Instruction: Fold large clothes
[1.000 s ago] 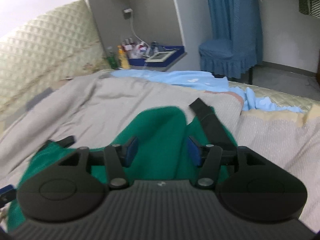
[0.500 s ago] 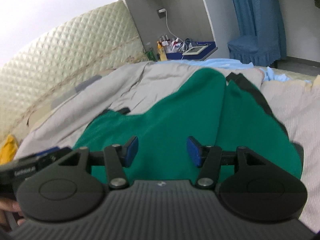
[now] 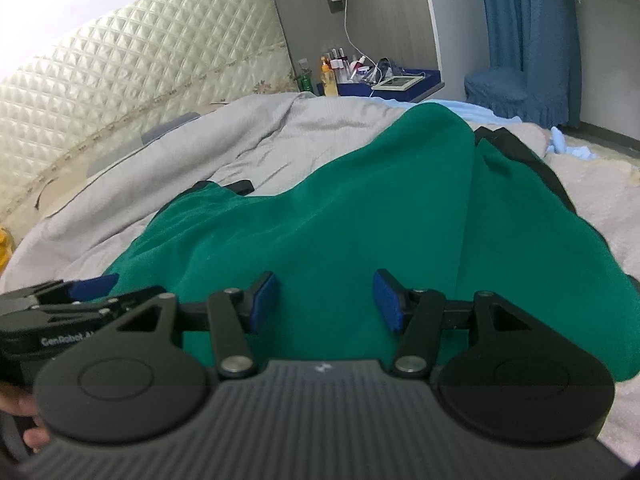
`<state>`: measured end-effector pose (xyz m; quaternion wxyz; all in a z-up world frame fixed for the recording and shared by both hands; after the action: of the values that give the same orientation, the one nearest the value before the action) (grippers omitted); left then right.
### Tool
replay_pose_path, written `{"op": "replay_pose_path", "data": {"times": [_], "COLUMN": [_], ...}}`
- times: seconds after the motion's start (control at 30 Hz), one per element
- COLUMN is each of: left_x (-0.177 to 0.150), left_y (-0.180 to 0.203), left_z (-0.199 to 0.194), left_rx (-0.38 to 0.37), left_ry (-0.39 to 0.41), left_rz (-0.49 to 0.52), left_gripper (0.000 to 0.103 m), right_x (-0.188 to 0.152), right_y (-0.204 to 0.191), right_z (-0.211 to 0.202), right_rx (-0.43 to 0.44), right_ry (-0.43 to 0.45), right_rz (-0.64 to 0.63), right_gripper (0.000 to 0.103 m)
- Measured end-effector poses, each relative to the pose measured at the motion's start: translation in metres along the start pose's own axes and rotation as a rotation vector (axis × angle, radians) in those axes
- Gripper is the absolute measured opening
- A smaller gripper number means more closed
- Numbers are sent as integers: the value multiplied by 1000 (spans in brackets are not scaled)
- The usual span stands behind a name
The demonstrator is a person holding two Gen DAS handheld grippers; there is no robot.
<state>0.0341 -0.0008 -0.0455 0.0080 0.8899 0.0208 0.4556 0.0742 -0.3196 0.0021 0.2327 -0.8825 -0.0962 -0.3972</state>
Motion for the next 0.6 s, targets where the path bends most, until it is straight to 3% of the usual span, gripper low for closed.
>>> {"op": "replay_pose_path", "data": {"times": [0.07, 0.33, 0.53, 0.6], "left_x": [1, 4, 1, -1], "left_y": [-4, -24, -24, -23], "left_z": [8, 36, 10, -7], "left_rx": [0, -41, -42, -54], "left_ry": [-4, -6, 37, 55], "left_rz": [-22, -131, -155, -183], "left_gripper": [89, 93, 91, 91], "right_x": [0, 1, 2, 1], "right_y": [3, 10, 10, 8], "right_z": [7, 26, 10, -2], "right_rx": [6, 23, 20, 19], "right_ry": [-6, -7, 1, 5], "right_rz": [4, 17, 46, 59], "right_gripper": [57, 57, 58, 63]}}
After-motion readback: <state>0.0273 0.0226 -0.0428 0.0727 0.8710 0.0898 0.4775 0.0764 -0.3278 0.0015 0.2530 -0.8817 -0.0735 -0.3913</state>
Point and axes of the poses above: each gripper's, at about its wrist camera, not at the fingertips, and z roughly the way its jaws point, y to its right, x to its top, the point moved 1 cm from there along z, roughly the way its jaws point, and after that the axes turned 5 degrees about z, right-handed, at the moved point
